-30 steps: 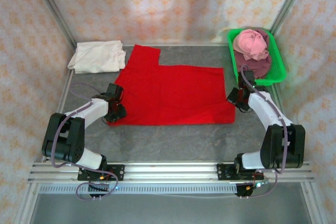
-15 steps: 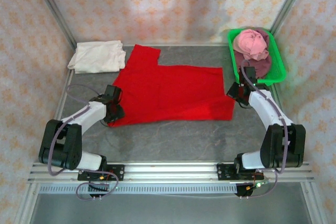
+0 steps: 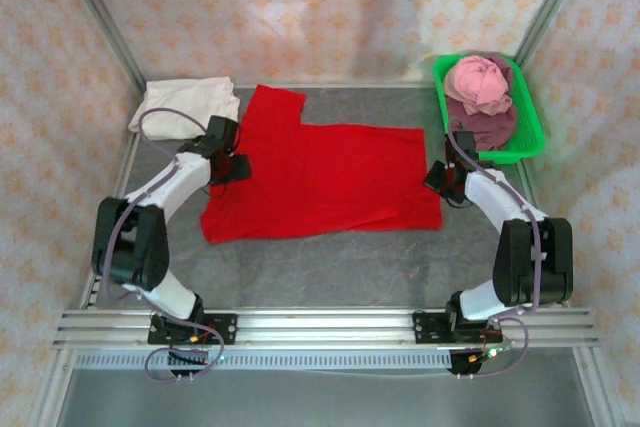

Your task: Fold and stack the t-shirts

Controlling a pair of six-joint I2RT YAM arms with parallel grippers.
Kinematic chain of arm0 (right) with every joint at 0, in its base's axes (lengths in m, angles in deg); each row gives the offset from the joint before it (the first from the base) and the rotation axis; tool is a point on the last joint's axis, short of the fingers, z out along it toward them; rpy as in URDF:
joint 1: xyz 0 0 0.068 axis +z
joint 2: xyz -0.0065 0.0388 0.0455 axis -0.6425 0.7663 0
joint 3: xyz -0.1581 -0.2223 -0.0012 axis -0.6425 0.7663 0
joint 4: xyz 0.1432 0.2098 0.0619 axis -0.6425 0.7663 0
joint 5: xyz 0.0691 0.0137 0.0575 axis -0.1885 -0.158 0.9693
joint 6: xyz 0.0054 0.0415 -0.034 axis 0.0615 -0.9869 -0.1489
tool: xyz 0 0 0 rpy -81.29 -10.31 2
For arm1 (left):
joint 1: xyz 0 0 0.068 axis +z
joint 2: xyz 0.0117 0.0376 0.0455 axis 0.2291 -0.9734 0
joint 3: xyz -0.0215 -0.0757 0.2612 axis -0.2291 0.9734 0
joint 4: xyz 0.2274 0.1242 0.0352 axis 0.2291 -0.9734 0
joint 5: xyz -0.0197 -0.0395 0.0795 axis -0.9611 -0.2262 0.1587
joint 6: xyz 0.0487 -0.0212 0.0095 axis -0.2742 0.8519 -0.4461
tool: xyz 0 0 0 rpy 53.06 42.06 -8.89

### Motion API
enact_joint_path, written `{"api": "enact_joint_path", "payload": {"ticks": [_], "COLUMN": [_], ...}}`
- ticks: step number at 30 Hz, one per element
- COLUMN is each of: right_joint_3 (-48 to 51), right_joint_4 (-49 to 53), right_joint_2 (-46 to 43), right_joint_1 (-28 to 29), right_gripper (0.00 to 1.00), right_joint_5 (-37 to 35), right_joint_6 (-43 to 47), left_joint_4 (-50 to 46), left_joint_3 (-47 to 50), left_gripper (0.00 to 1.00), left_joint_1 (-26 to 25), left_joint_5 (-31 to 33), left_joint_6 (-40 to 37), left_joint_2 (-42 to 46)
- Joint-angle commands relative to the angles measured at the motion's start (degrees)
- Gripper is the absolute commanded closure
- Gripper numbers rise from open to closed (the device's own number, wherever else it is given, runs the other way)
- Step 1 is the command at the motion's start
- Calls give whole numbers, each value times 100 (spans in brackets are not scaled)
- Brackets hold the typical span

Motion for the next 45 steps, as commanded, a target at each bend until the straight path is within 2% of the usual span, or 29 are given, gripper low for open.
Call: {"api": "enact_joint_path", "payload": {"ticks": [1, 7, 10, 13, 16, 19, 21, 24, 25, 37, 42, 45], "right_joint_3": [-25, 0, 26, 30, 6, 2, -11, -25, -34, -113, -138, -152], "right_joint_4": [-114, -123, -120, -98, -84, -92, -79, -38, -13, 57, 25, 44], "right_joint_2": [94, 103, 51, 19, 15, 13, 3, -37, -43, -122, -90, -125], "right_joint_1": [34, 35, 41, 35, 35, 35, 35, 35, 35, 35, 35, 35], "right_gripper": [100, 100, 100, 100, 100, 100, 100, 100, 100, 100, 100, 100], "right_joint_5": [-34, -39, -57, -71, -98, -100, -76, -118, -129, -153, -105, -121], "right_joint_6": [-88, -97, -106, -90, -80, -97, -115, -106, -106, -97, -113, -100], "left_joint_4": [95, -60, -303, -287, -340, -305, -332, -416, -429, -611, -662, -680], "left_joint_3": [-470, -1124, -1392, -1447, -1597, -1631, -1649, -1669, -1671, -1684, -1805, -1848], "left_gripper": [41, 42, 43, 43, 50, 69, 86, 93, 99, 100, 100, 100], "left_joint_1": [-189, -265, -235, -186, -180, -199, -198, -198, -200, -191, -168, -102], "left_joint_5": [-108, 70, 456, 508, 390, 339, 341, 413, 443, 802, 861, 1120], "left_joint_6": [-425, -448, -368, -360, -389, -372, -343, -307, -307, -272, -315, -437], "left_joint_2": [-401, -1377, -1662, -1746, -1876, -1876, -1844, -1732, -1680, -984, -1021, -952]}}
